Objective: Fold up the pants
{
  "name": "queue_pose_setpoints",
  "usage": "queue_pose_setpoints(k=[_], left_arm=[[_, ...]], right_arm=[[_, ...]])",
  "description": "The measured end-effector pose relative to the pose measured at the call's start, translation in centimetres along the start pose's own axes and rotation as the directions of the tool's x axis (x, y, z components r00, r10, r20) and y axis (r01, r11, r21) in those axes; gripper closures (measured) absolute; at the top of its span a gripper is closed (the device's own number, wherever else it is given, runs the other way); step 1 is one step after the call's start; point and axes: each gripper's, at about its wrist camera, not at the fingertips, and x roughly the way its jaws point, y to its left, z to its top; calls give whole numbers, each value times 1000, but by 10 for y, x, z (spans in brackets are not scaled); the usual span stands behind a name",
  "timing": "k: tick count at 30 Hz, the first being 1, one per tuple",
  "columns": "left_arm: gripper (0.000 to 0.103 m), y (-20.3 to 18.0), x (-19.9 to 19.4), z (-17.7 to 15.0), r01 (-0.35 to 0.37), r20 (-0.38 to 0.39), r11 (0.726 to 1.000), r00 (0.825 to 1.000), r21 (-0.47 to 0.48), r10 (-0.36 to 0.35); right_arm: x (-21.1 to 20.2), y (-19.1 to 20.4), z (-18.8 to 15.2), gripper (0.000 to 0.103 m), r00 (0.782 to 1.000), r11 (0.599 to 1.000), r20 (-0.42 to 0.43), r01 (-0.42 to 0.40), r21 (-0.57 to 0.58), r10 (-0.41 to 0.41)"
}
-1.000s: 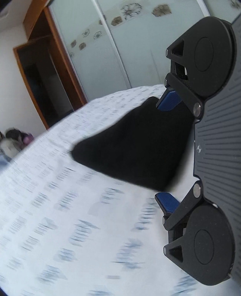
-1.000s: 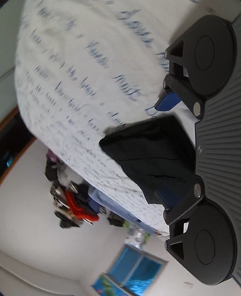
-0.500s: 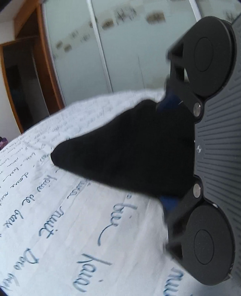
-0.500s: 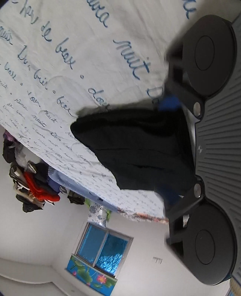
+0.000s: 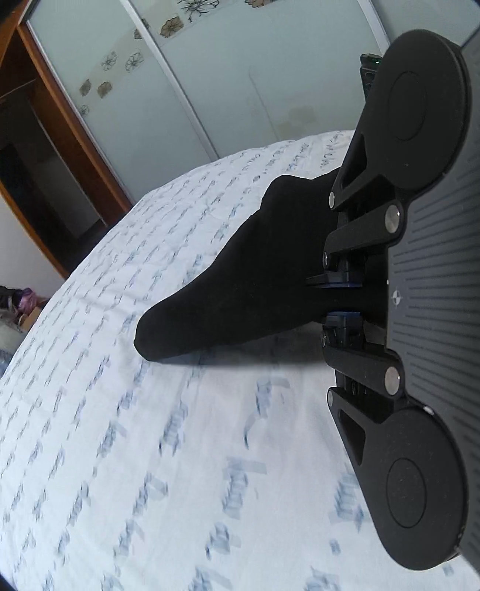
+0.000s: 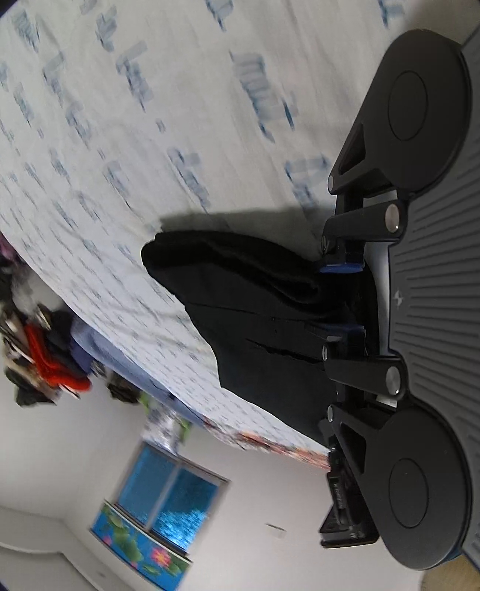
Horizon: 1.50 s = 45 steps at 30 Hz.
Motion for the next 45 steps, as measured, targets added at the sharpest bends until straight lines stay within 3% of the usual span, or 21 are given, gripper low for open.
queue_pose_setpoints(k=[4, 7, 10, 12, 14, 16, 17, 19, 20, 21, 25, 28, 31, 33, 35, 36, 38, 41, 42, 45], left_arm=[[85, 43, 7, -16, -37, -57, 995, 998, -92, 31], [71, 57, 15, -23, 28, -26, 991, 999, -131, -32], [66, 56, 9, -23, 54, -9, 990, 998, -133, -56], [65, 42, -11, -28, -37, 53, 998, 998, -55, 40], [65, 14, -37, -39, -169, 188, 981, 971, 94, 149], [56, -15, -55, -52, -238, 294, 948, 940, 211, 171], [50, -28, -58, -58, -242, 320, 940, 934, 240, 159], [31, -49, -52, -67, -233, 324, 929, 936, 286, 135], [31, -58, -41, -70, -237, 313, 919, 940, 316, 135], [32, -65, -28, -74, -253, 305, 907, 941, 336, 149], [35, -62, 14, -91, -261, 220, 899, 957, 351, 192], [29, -50, 29, -98, -307, 275, 884, 937, 354, 215], [32, -47, 22, -92, -291, 258, 903, 942, 316, 214], [38, -51, 0, -92, -285, 261, 918, 941, 275, 215], [35, -54, -33, -104, -273, 316, 921, 931, 278, 181], [27, -54, -49, -114, -280, 354, 922, 919, 267, 177], [16, -55, -72, -138, -309, 407, 918, 893, 247, 191], [14, -58, -79, -175, -355, 418, 902, 879, 247, 231], [15, -59, -74, -183, -360, 398, 898, 885, 255, 241], [17, -67, -50, -200, -396, 344, 860, 895, 323, 283]], right_arm=[[10, 6, -11, 80, 999, 999, -32, -32, -29, 31], [14, -9, -13, 80, 999, 999, -28, -40, 31, 41], [7, -16, -11, 74, 998, 994, -10, -57, 95, 58], [-9, -5, -12, 72, 999, 997, 50, 5, 74, -9], [-34, 15, -20, 69, 983, 996, 162, 91, -14, -87], [-50, 45, -30, 69, 966, 982, 240, 129, -139, -93], [-51, 58, -34, 68, 965, 973, 250, 130, -193, -80], [-39, 85, -39, 54, 971, 956, 233, 121, -269, -58], [-29, 93, -39, 36, 978, 952, 203, 104, -288, -45], [-17, 98, -40, 34, 984, 949, 174, 87, -303, -35], [26, 87, -39, 34, 990, 958, 104, 124, -257, -100], [42, 62, -47, 34, 994, 980, 94, 72, -184, -55], [37, 72, -62, 35, 989, 953, 129, 108, -282, -74], [27, 92, -70, 34, 975, 938, 178, 182, -295, -133], [3, 115, -90, 34, 946, 904, 270, 268, -334, -181], [-10, 126, -104, 30, 929, 882, 323, 299, -364, -182], [-35, 141, -136, 15, 887, 840, 423, 365, -400, -184], [-53, 149, -177, 8, 815, 788, 519, 488, -376, -257], [-54, 147, -187, 8, 811, 781, 517, 501, -372, -274], [-41, 146, -197, 8, 838, 765, 449, 500, -406, -310]])
